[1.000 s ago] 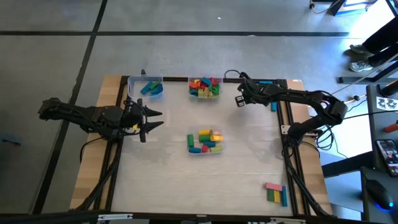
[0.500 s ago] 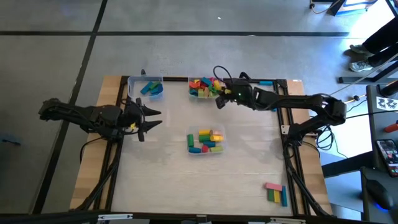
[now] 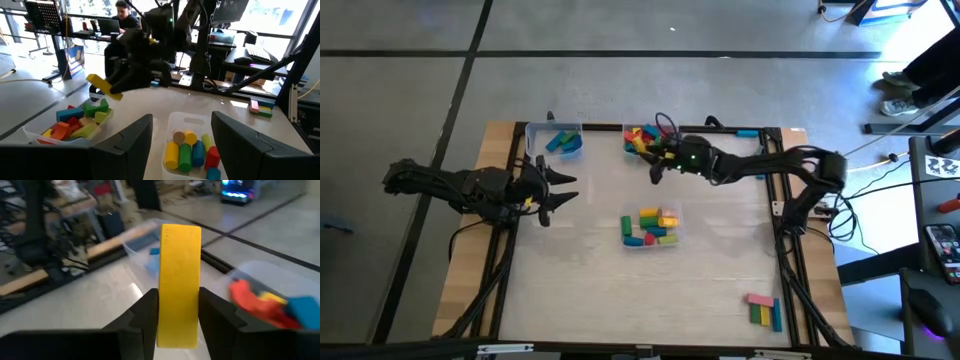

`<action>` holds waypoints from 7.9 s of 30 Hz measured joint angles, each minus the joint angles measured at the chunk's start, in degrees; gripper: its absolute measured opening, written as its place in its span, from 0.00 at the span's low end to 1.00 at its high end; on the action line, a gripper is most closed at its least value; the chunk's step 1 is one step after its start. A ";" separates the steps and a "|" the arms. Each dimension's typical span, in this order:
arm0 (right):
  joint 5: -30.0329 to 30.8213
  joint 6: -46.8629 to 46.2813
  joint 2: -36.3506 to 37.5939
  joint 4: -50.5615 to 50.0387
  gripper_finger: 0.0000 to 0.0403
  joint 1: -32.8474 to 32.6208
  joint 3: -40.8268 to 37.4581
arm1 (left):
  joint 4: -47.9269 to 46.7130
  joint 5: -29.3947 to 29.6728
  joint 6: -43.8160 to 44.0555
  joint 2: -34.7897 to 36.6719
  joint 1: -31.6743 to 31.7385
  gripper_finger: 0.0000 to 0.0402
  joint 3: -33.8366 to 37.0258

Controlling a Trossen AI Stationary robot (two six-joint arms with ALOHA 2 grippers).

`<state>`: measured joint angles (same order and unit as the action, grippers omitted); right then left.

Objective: Sort blocks by size
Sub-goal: Put the yellow rectangular block into the top left transparent bin, then put the dark green rectangular block into the top left transparent bin

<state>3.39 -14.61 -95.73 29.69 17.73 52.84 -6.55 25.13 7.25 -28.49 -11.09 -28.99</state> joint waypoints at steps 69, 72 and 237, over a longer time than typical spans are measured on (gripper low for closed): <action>10.17 11.76 -55.78 -17.47 0.63 -1.19 79.49 | -0.21 0.01 0.19 -0.04 -0.06 0.49 0.00; 12.72 11.91 -53.55 -20.49 0.63 -1.19 79.49 | -0.29 0.01 0.44 -0.04 -0.07 0.49 0.00; 32.39 -0.56 0.77 -73.69 0.02 17.24 -7.00 | -3.54 0.02 -0.24 -0.15 -0.07 0.49 -0.02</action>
<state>35.78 -15.17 -94.96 -44.00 34.97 45.84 -10.09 25.15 7.01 -28.64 -11.16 -29.02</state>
